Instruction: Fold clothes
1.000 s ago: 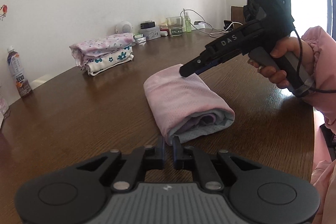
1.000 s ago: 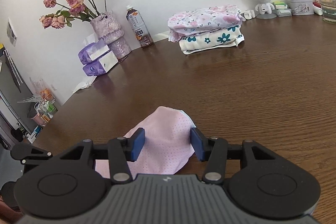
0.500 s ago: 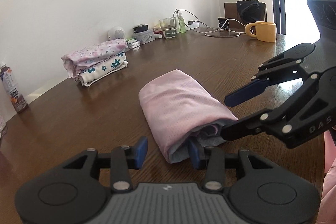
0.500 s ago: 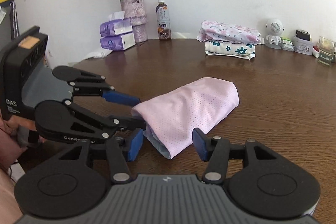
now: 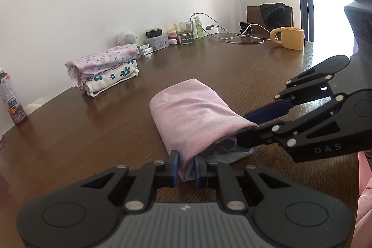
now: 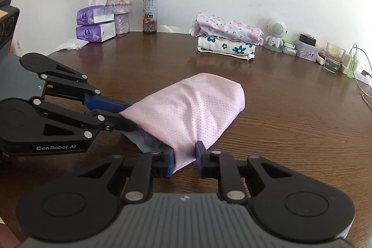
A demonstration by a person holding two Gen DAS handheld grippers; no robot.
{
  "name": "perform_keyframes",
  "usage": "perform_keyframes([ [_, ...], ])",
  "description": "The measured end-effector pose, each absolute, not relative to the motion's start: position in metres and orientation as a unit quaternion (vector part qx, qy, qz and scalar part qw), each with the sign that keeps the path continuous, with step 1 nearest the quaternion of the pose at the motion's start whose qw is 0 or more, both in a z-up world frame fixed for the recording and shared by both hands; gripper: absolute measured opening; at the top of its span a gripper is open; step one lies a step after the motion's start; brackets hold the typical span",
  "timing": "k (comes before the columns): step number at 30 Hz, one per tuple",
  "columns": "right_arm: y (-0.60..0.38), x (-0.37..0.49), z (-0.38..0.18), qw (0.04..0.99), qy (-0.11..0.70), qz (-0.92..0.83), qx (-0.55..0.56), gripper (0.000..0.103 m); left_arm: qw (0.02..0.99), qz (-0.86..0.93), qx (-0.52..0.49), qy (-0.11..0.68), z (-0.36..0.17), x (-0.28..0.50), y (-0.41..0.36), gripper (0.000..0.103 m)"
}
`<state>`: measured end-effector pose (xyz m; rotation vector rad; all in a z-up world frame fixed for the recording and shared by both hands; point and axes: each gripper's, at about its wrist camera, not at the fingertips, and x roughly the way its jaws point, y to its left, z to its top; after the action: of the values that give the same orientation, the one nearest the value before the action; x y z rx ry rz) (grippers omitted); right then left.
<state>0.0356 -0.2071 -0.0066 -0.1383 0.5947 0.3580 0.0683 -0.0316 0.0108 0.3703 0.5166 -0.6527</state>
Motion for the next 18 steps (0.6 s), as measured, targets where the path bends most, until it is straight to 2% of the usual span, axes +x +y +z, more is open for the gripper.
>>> perform_keyframes([
  [1,-0.207,0.032,-0.005,0.938,0.286,0.181,-0.067,0.035,0.898,-0.315,0.178,0.250,0.011,0.068,-0.032,0.013],
  [3,-0.204,0.024,-0.002,0.940,0.275,0.187,-0.078,0.044,0.898,-0.316,0.179,0.248,0.011,0.068,-0.033,0.013],
  [10,-0.190,0.030,-0.003,0.942,0.272,0.171,-0.099,0.043,0.898,-0.317,0.180,0.245,0.012,0.065,-0.033,0.013],
  [11,-0.189,0.032,-0.003,0.942,0.273,0.167,-0.096,0.042,0.898,-0.318,0.179,0.245,0.012,0.065,-0.032,0.013],
  [13,-0.190,0.037,-0.005,0.943,0.277,0.160,-0.093,0.027,0.898,-0.319,0.177,0.245,0.012,0.064,-0.032,0.013],
  [16,-0.192,0.041,-0.007,0.943,0.283,0.152,-0.084,0.015,0.900,-0.317,0.174,0.245,0.012,0.063,-0.031,0.017],
  [17,-0.193,0.041,-0.008,0.944,0.284,0.151,-0.081,0.014,0.899,-0.318,0.176,0.244,0.012,0.063,-0.032,0.017],
  [18,-0.194,0.042,-0.008,0.944,0.284,0.150,-0.080,0.014,0.899,-0.316,0.178,0.244,0.011,0.063,-0.033,0.025],
])
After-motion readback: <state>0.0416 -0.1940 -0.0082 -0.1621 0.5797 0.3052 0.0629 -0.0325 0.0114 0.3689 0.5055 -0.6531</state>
